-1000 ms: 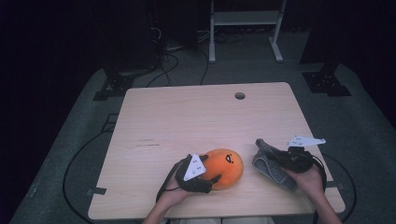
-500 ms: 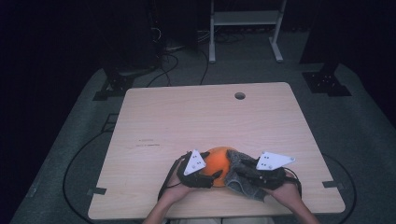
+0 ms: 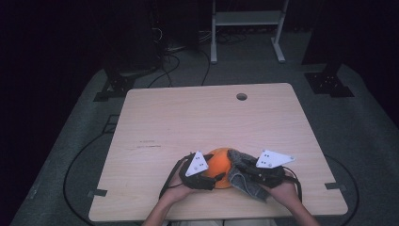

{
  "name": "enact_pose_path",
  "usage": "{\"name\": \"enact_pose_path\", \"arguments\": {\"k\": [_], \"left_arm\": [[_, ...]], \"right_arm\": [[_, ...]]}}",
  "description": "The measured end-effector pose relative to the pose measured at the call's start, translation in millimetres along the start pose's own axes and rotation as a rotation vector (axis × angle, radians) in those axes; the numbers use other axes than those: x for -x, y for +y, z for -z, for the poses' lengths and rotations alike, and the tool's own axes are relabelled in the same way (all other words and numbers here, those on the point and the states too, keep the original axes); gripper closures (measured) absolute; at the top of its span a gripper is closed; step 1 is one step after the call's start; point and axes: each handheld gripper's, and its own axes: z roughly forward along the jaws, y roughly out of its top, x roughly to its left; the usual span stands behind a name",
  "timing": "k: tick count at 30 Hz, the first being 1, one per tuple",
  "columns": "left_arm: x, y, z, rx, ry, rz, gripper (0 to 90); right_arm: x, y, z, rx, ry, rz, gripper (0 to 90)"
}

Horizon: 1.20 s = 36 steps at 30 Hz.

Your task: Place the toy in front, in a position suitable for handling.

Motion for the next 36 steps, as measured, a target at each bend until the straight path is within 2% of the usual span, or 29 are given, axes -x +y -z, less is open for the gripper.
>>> {"name": "enact_pose_path", "arguments": {"k": [2,5,7,9,11,13,15,16,18,20,23,25,27,29,30,31,32,33,34,35,36], "left_arm": [[-2.8,-0.1,1.0,0.004,0.010,0.013,24.6],[-4.3,0.2,1.2,0.001,0.038,0.027,17.6],[-4.1,0.4,1.6,0.003,0.042,0.025,18.1],[-3.8,0.5,2.3,0.012,0.033,0.019,23.8],[-2.2,0.9,-0.4,0.014,0.023,0.010,27.7],[0.2,1.3,-2.9,0.016,0.019,0.000,28.8],[-0.5,1.0,-1.1,0.004,0.024,-0.005,29.1],[-1.7,0.1,-0.1,0.005,0.019,0.004,29.4],[-3.4,-0.5,0.6,0.009,0.011,0.008,29.8],[-5.3,-1.2,0.4,0.013,0.005,0.020,29.5],[-4.4,-1.1,-0.1,0.014,0.005,0.016,28.9],[-2.2,-0.7,-1.2,0.007,0.006,0.000,28.5],[-1.8,-0.5,-1.7,0.011,0.003,0.000,28.0],[-3.6,0.5,0.8,0.016,-0.004,0.020,24.0],[-5.7,1.3,2.8,0.018,-0.003,0.049,20.1],[-5.7,1.3,2.8,0.018,-0.003,0.049,16.0],[-10.8,4.0,5.6,-0.002,0.008,0.113,10.6],[-10.8,4.0,5.6,-0.002,0.008,0.113,8.6],[-12.3,5.2,6.8,-0.006,0.011,0.134,8.6],[-12.5,5.0,4.9,-0.027,-0.005,0.142,9.0],[-11.5,3.8,2.1,-0.049,-0.022,0.146,10.7]], "right_arm": [[3.3,-2.3,1.9,-0.009,-0.012,-0.012,78.9],[7.6,-6.9,6.7,-0.050,-0.071,-0.017,79.3],[10.7,-9.2,8.4,-0.063,-0.080,-0.026,79.2],[15.0,-12.6,12.3,-0.077,-0.081,-0.045,79.5],[6.7,-6.8,17.4,-0.015,-0.002,-0.034,79.5],[-4.8,1.4,13.1,0.015,0.053,0.010,79.5],[-13.6,5.7,4.1,-0.018,0.041,0.061,79.5],[-13.7,4.7,1.4,-0.018,0.037,0.069,79.5],[-11.1,3.1,0.8,-0.014,0.040,0.056,79.5],[1.1,-3.7,5.8,-0.034,-0.018,0.021,79.7],[15.2,-12.3,11.6,-0.077,-0.070,-0.038,79.7],[20.3,-12.8,14.7,-0.046,-0.051,-0.078,79.7],[16.6,-7.7,15.9,-0.002,-0.013,-0.073,79.7],[10.8,-3.5,11.2,-0.012,-0.005,-0.042,79.7],[9.1,-3.8,8.3,-0.024,-0.007,-0.031,79.7],[9.2,-5.2,7.1,-0.026,-0.006,-0.031,79.7],[10.7,-6.6,7.8,-0.028,-0.001,-0.045,79.7],[10.7,-6.6,7.8,-0.028,-0.001,-0.045,79.7],[12.8,-8.0,9.2,-0.034,0.000,-0.051,79.7],[14.9,-11.5,11.9,-0.057,-0.007,-0.058,79.6],[15.4,-12.7,13.3,-0.056,-0.001,-0.062,79.7]]}}
